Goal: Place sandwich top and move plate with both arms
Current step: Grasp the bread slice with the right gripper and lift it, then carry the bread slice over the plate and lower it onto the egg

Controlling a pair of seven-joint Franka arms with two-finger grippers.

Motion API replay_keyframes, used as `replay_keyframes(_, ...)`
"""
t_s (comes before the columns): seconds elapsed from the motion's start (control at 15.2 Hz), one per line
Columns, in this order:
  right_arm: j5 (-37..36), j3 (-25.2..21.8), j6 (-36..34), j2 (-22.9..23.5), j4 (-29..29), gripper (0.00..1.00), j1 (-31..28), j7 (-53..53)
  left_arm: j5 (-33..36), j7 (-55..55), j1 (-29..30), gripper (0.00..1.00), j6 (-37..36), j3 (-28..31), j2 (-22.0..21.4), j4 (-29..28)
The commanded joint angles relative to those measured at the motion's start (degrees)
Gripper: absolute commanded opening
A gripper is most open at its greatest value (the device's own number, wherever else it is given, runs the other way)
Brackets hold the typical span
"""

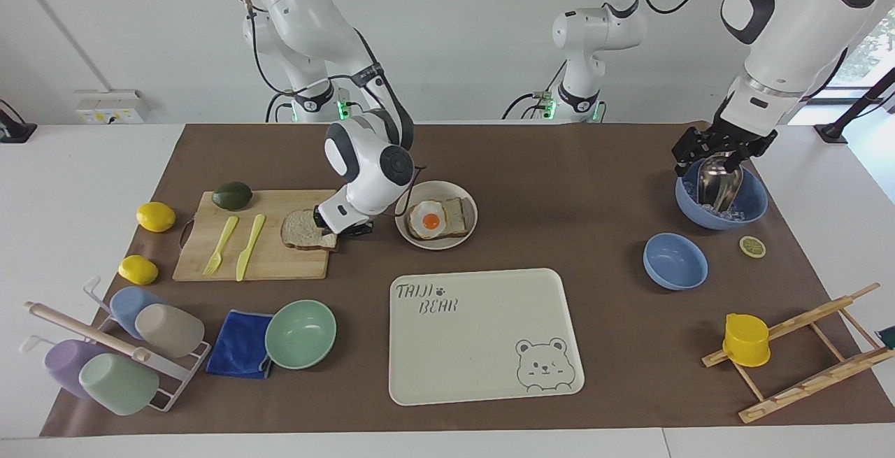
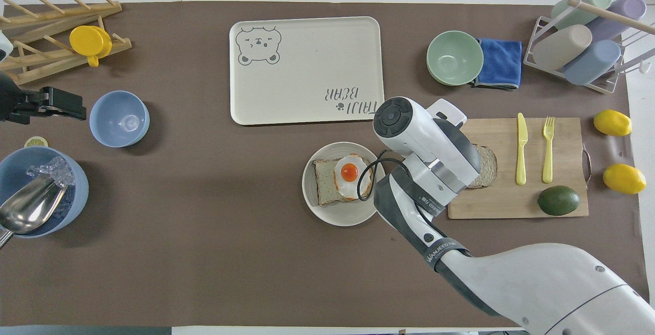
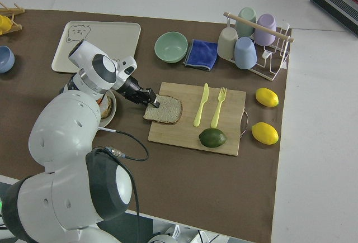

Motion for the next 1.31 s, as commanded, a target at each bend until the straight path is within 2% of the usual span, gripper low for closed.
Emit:
replay_keyframes(0.0,-0.3,0.7,-5.1,0.6,4.8,0.0,-0.1,0.9,0.5,0.1,0.5,1.0,-0.4,-0.4,-1.6,-1.7)
replay_keyframes(0.2,0.0,0.8,-12.0,2.2,11.2,0.0,4.2,0.6,0.5,0.3,0.6,1.0,-0.1,-0.4,-1.6,-1.7)
replay_keyframes(0.46,3.3,0.9,-24.3,6.7,25.1,0.0,9.2,0.0,0.5,0.3,0.5,1.0,-0.1,-0.4,-1.6,-1.7)
replay_keyframes(0.59,3.4,1.5,-27.2,8.1,29.5,0.0,13.5,-0.4,0.5,0.6,0.5,1.0,-0.1,-0.4,-1.6,-1.8)
replay_keyframes(0.98,8.2,1.5,-20.3,8.7,29.3,0.0,19.3,3.6,0.5,0.1,0.6,1.0,0.5,-0.4,-1.6,-2.0)
replay_keyframes(1.25,10.3,1.5,-14.8,9.2,28.6,0.0,19.5,6.8,0.5,0.1,0.6,1.0,0.4,-0.4,-1.6,-2.0)
